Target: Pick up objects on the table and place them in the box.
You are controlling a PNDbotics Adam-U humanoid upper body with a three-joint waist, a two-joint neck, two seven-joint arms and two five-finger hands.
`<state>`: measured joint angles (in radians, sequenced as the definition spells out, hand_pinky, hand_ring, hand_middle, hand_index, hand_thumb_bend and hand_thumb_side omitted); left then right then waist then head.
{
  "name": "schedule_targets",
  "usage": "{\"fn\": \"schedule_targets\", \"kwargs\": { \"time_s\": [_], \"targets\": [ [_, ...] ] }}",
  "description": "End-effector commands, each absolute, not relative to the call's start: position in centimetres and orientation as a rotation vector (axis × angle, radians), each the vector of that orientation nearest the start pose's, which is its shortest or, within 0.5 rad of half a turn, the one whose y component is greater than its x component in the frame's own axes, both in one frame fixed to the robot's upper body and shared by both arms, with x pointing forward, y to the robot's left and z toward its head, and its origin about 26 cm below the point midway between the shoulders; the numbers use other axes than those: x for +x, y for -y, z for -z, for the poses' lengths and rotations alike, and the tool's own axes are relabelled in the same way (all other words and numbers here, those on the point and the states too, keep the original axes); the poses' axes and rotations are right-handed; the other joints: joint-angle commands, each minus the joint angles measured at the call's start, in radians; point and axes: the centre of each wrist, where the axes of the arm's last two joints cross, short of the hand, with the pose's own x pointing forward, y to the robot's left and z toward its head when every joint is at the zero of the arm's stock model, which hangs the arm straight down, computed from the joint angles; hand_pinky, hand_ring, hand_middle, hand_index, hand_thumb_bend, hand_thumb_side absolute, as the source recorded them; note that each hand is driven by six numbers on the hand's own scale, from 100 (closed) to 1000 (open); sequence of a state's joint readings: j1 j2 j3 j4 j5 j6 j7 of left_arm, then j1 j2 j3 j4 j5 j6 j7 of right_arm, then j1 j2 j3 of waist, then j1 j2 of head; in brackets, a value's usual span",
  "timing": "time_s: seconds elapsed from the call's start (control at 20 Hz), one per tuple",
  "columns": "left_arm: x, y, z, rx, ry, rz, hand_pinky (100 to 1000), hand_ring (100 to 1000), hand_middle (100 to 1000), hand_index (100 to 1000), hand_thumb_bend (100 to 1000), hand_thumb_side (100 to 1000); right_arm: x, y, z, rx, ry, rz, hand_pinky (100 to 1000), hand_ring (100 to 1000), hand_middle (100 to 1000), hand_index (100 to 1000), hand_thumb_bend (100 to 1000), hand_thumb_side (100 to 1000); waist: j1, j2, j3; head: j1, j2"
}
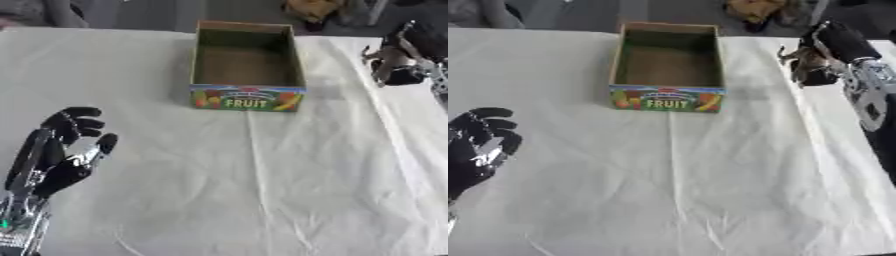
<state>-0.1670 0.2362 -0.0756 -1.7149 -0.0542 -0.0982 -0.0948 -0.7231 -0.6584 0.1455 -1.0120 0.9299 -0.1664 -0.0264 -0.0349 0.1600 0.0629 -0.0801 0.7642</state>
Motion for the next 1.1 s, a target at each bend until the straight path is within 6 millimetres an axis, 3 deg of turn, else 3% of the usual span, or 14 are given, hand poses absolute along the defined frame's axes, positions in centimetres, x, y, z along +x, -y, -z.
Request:
{"fn": "schedule_targets", "kwargs": {
  "time_s": [0.05,0.2,0.35,0.65,0.85,1.1],
  "targets": [
    [31.3,-25.7,-8.6,0.066,1.949,0.447,674,673,688,733,570,363,43.2,39.0,-19.1,-1.354,1.464,-1.280,634,573,386,465,100,100,0.000,-0.017,0.000,0.003,0.006],
    [31.2,-25.3,-8.4,0.043,1.940,0.466,674,671,687,732,573,359,43.9,36.5,-20.8,-1.385,1.574,-1.338,641,580,389,465,103,100,-0.010,-0.034,0.035,-0.010,0.006],
    [31.3,-25.1,-8.5,0.035,1.946,0.469,674,671,687,732,575,359,44.6,33.3,-24.3,-1.417,1.694,-1.397,643,581,391,466,100,100,-0.015,-0.032,0.054,-0.008,0.006],
    [31.5,-24.9,-8.9,0.030,1.962,0.463,674,670,687,732,578,358,46.4,29.0,-28.9,-1.412,1.765,-1.443,642,580,390,465,100,100,-0.022,-0.022,0.078,-0.004,0.006],
    [31.7,-24.6,-9.1,0.019,1.971,0.465,674,670,687,732,579,358,47.4,27.2,-29.9,-1.400,1.801,-1.428,638,575,387,465,100,100,-0.025,-0.016,0.097,-0.007,0.006],
    [31.8,-24.1,-9.4,-0.003,1.982,0.471,674,669,687,731,580,356,48.2,25.7,-29.1,-1.363,1.821,-1.406,633,568,385,468,100,100,-0.020,-0.010,0.127,-0.027,0.006]
  ]
}}
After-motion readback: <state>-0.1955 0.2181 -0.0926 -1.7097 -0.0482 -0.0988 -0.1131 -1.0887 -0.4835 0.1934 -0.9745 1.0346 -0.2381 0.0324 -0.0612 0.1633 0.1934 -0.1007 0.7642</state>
